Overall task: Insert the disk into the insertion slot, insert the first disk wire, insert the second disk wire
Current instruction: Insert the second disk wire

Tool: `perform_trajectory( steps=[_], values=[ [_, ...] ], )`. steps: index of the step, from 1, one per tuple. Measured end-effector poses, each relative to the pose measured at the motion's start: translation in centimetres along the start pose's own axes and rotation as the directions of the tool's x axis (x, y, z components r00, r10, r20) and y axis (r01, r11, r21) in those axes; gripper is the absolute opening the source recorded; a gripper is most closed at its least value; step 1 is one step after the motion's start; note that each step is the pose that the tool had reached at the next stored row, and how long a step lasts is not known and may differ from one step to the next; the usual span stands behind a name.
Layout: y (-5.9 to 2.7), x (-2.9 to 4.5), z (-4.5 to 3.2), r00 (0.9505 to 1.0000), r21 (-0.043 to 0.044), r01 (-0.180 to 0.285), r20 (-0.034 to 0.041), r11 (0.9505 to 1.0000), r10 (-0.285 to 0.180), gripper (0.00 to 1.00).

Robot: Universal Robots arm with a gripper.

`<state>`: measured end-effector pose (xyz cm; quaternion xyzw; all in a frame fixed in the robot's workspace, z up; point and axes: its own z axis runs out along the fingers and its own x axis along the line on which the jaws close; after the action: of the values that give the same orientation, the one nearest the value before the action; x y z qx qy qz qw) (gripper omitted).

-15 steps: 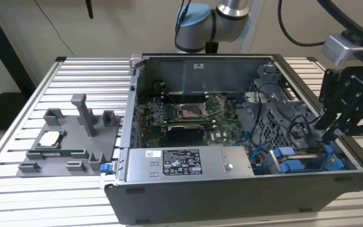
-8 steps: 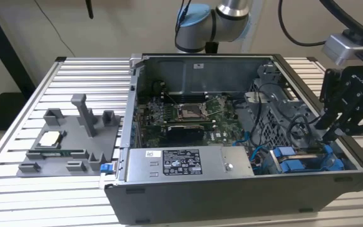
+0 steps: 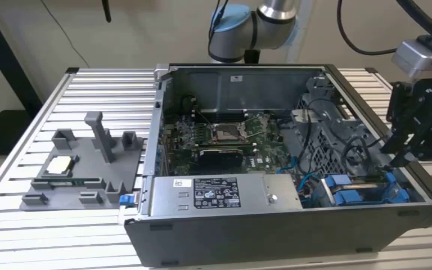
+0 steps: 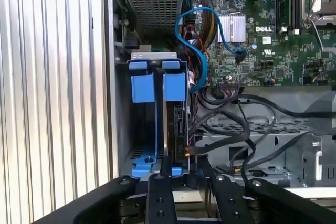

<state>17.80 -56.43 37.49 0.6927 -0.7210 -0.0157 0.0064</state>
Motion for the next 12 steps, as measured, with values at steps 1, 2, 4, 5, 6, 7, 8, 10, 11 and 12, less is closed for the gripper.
perform_trajectory(
  steps=[1, 2, 4, 5, 6, 7, 8, 10, 11, 12],
  values=[
    [-0.15, -0.01, 0.00, 1.0000, -0.0008, 0.000, 0.0000, 1.0000, 0.000, 0.33],
    [-0.31, -0.01, -0.01, 1.0000, -0.0018, 0.000, -0.0001, 1.0000, 0.000, 0.33],
    [-0.55, -0.02, -0.02, 1.0000, -0.0032, 0.000, -0.0003, 1.0000, 0.000, 0.33],
    [-0.64, -0.03, -0.02, 1.0000, -0.0038, 0.000, -0.0002, 1.0000, 0.000, 0.33],
    [-0.68, -0.03, -0.03, 1.0000, -0.0041, 0.000, -0.0002, 1.0000, 0.000, 0.33],
    [-0.68, -0.03, -0.02, 1.0000, -0.0041, 0.000, -0.0002, 1.0000, 0.000, 0.33],
    [-0.68, -0.03, -0.02, 1.0000, -0.0042, 0.000, -0.0001, 1.0000, 0.000, 0.33],
    [-0.69, -0.03, -0.02, 1.0000, -0.0042, 0.000, -0.0002, 1.0000, 0.000, 0.33],
    [-0.69, -0.03, -0.02, 1.0000, -0.0042, 0.000, -0.0002, 1.0000, 0.000, 0.33],
    [-0.69, -0.03, -0.02, 1.0000, -0.0042, 0.000, -0.0001, 1.0000, 0.000, 0.33]
  ],
)
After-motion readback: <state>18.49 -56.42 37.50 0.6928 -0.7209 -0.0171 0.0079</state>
